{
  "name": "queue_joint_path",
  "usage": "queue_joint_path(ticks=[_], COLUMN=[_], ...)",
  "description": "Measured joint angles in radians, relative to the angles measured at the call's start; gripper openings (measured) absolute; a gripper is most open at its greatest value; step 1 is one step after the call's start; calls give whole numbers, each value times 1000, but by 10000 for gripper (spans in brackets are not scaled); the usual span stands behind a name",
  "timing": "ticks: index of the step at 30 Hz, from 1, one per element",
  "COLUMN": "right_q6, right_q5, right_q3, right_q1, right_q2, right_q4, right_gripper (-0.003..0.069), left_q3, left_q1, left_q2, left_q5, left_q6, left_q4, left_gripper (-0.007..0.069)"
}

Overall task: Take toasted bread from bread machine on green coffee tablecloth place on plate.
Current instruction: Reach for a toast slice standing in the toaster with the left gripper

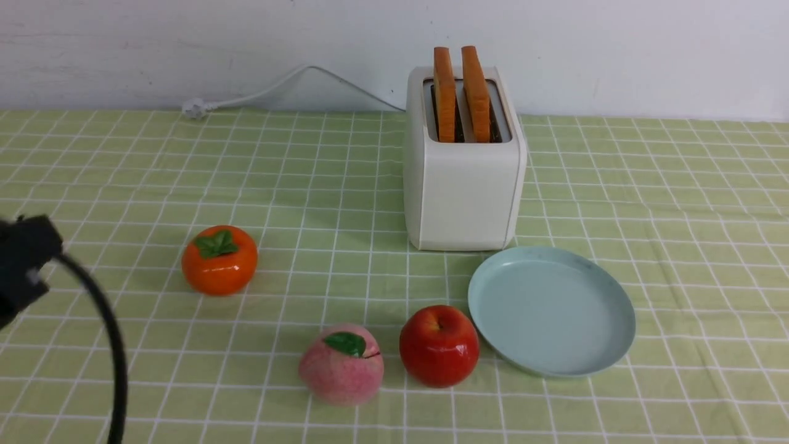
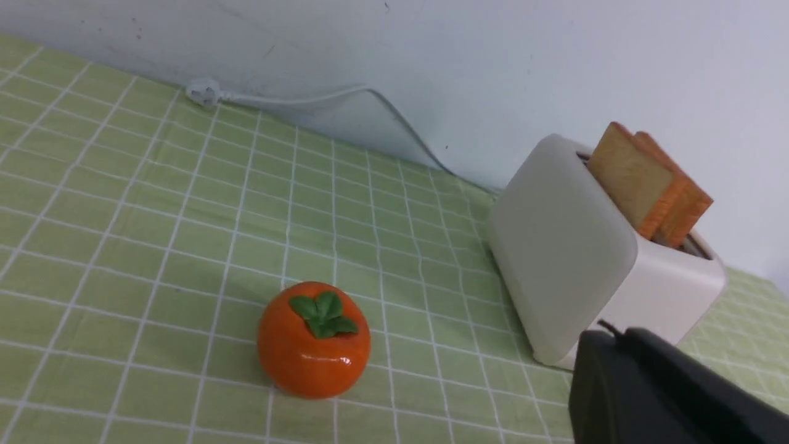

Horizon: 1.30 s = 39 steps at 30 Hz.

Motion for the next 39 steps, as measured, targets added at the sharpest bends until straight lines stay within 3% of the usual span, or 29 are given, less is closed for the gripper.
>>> queue_joint_path(ticks=[2, 6, 14, 18, 19, 27, 30, 39], right_q6=[-105, -221, -297, -298, -298, -300, -322, -346], right_q5=[108, 163, 151, 151, 151, 168, 166, 163], right_q3=[-97, -168, -184, -184, -184, -184, -184, -184], right_q1=[1, 1, 1, 1, 1, 1, 1, 1], right_q2=[80, 163, 194, 194, 194, 195, 195, 195], right_q4=[-10, -8, 46, 48, 48, 47, 43, 41], right_gripper=[92, 64, 59, 59, 59, 64, 65, 67], left_q3=[-97, -218, -482, -637, -645, -922, -996, -1136], left_q1=[0, -54, -435, -538, -543, -554, -554, -554], left_q2=[137, 296, 648, 861, 871, 1164, 1231, 1381], left_q5=[20, 26, -173, -253, -255, -334, -356, -429], left_q6=[67, 192, 595, 748, 758, 793, 802, 812], left_q4=[-54, -168, -461, -527, -529, -579, -586, -584], left_gripper=[-13, -13, -13, 31, 41, 356, 434, 455])
